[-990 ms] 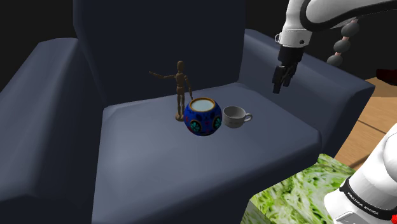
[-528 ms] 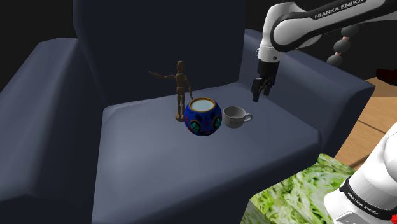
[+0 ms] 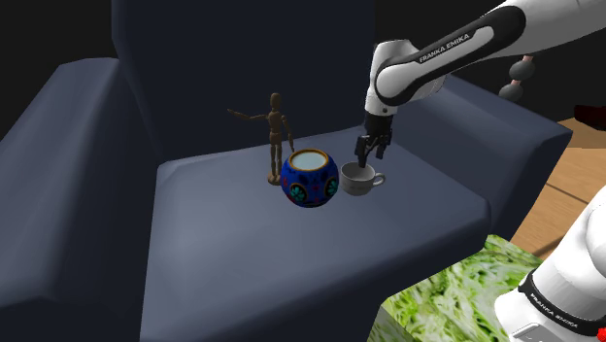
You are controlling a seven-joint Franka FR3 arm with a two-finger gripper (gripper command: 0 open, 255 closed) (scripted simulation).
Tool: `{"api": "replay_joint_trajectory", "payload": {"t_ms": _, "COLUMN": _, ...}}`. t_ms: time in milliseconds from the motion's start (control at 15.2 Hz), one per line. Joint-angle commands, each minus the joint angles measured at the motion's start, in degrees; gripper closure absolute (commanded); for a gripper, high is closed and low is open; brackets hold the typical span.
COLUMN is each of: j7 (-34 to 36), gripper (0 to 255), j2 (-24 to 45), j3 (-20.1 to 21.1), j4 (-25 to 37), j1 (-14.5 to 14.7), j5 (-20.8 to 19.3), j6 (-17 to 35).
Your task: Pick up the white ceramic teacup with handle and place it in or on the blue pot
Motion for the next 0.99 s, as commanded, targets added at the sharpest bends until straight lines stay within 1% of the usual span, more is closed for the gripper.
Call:
{"api": "replay_joint_trajectory", "payload": {"t_ms": 0, "j7": 0.1, "gripper": 0, "j2": 1.7, "j3": 0.1, "j4": 0.0, "j1": 0.1, "j5": 0.3, "j6": 1.7}}
{"api": "replay_joint_trajectory", "payload": {"t_ms": 396, "j7": -0.1, "gripper": 0, "j2": 4.0, "j3": 0.3, "j4": -2.0, "j1": 0.3, "j5": 0.7, "j6": 6.0}}
{"api": "replay_joint_trajectory", "payload": {"t_ms": 858, "j7": -0.1, "gripper": 0, "j2": 4.0, "j3": 0.3, "j4": -2.0, "j1": 0.3, "j5": 0.7, "j6": 6.0}}
{"api": "replay_joint_trajectory", "payload": {"t_ms": 924, "j7": -0.1, "gripper": 255, "j2": 4.0, "j3": 0.3, "j4": -2.0, "j1": 0.3, "j5": 0.7, "j6": 6.0}}
